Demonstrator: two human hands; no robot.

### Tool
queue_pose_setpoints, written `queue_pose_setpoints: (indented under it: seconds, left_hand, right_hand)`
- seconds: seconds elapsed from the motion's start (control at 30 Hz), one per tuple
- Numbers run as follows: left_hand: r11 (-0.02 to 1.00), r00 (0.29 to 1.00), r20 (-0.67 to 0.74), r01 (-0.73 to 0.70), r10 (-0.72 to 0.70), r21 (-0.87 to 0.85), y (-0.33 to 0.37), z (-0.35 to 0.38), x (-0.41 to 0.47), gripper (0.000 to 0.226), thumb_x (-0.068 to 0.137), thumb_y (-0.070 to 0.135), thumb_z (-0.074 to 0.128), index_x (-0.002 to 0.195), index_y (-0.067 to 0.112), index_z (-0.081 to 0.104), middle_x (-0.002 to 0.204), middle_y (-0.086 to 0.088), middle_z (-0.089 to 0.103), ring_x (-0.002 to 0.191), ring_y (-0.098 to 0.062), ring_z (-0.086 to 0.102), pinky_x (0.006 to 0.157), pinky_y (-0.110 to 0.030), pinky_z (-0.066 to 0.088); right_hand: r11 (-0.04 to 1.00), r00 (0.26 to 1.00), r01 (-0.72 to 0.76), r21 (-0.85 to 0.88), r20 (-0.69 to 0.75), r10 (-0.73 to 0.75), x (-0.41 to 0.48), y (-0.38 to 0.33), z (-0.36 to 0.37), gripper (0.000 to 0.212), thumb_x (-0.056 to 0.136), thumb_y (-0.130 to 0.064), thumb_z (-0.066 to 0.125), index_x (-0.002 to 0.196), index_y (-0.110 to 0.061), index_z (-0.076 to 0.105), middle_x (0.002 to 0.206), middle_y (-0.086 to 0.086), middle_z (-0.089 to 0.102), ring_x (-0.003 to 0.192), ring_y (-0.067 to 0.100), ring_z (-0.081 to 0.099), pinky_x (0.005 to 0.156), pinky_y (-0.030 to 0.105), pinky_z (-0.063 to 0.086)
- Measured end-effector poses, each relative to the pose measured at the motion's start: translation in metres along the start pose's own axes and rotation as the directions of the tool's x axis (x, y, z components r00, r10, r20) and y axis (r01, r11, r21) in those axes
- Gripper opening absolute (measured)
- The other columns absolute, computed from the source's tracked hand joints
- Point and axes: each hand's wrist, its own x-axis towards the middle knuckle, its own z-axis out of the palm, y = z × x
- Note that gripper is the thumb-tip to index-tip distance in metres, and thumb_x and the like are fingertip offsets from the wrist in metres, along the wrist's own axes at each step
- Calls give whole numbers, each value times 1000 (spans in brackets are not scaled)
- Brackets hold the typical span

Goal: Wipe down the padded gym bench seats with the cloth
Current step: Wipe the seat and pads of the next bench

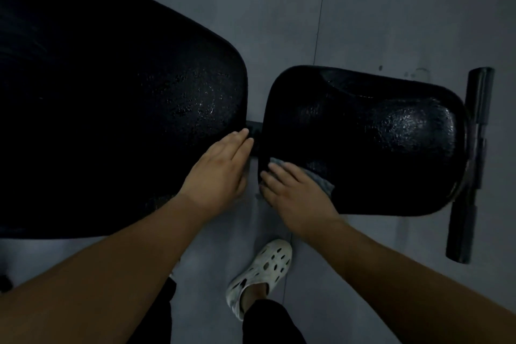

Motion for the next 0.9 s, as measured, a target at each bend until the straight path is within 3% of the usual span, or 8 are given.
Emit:
queue_pose_setpoints:
  seconds: [0.07, 0.13, 0.2, 0.27, 0.37, 0.53, 0.7, 0.9]
  left_hand:
    - [1000, 1000, 5, 4, -4, 8, 7, -5, -7, 68, 86, 16, 61, 149, 4, 39, 158, -14, 33, 145, -29, 33, 120, -39, 26]
    - [1000, 1000, 8, 3, -3, 24, 16, -12, -12, 67, 86, 21, 54, 149, 4, 40, 158, -13, 34, 144, -29, 34, 120, -39, 26]
    - [998, 1000, -13, -6, 7, 60, 26, -23, -14, 67, 85, 29, 39, 148, 5, 41, 157, -13, 35, 143, -29, 37, 118, -43, 30]
    - [995, 999, -45, -2, 7, 100, 38, -40, -15, 70, 86, 35, 30, 149, 7, 40, 158, -11, 35, 143, -28, 37, 117, -45, 31]
    - [990, 993, -121, 34, -17, 139, 56, -71, -15, 69, 88, 40, 30, 150, 9, 38, 159, -10, 34, 145, -29, 34, 117, -47, 29]
    - [981, 980, -199, 66, -29, 184, 98, -135, -17, 71, 89, 45, 41, 153, 16, 33, 163, -7, 26, 149, -29, 24, 118, -54, 26]
    - [966, 976, -216, 70, -15, 250, 152, -185, -38, 75, 88, 49, 41, 155, 17, 29, 165, -7, 20, 151, -27, 20, 119, -55, 22]
    - [949, 957, -251, -65, 147, 307, 226, -250, -61, 73, 89, 49, 40, 153, 14, 35, 163, -9, 26, 149, -28, 26, 117, -53, 27]
  right_hand:
    - [998, 994, 51, 48, -98, -46, -16, 4, 2, 40, 96, -26, 53, 135, -16, 60, 144, 9, 55, 139, 31, 44, 120, 43, 24]
    - [996, 981, 52, 74, -192, -37, -23, 15, -7, 23, 85, -22, 68, 107, -18, 69, 103, 6, 68, 99, 29, 66, 88, 40, 50]
    - [986, 962, -72, 148, -252, 108, -25, 26, -31, 17, 80, -22, 76, 93, -20, 66, 81, 4, 61, 69, 25, 62, 54, 33, 42]
    - [930, 896, -260, 261, -295, 333, -28, 35, -58, 21, 80, -23, 78, 96, -20, 64, 80, 5, 58, 64, 26, 59, 44, 30, 32]
    - [807, 753, -411, 424, -341, 562, -41, 45, -88, 28, 88, -18, 68, 115, -15, 63, 93, 11, 57, 75, 32, 58, 51, 35, 41]
    - [719, 639, -464, 518, -367, 677, -84, 42, -134, 58, 80, -13, 65, 137, -11, 51, 114, 15, 53, 95, 34, 55, 73, 44, 47]
    - [594, 497, -431, 679, -371, 784, -141, 31, -162, 71, 73, -22, 48, 142, -7, 45, 124, 19, 50, 107, 37, 49, 98, 55, 44]
    - [520, 329, -410, 749, -410, 851, -222, 22, -206, 74, 71, -26, 37, 140, -3, 48, 123, 21, 52, 109, 38, 46, 99, 62, 43]
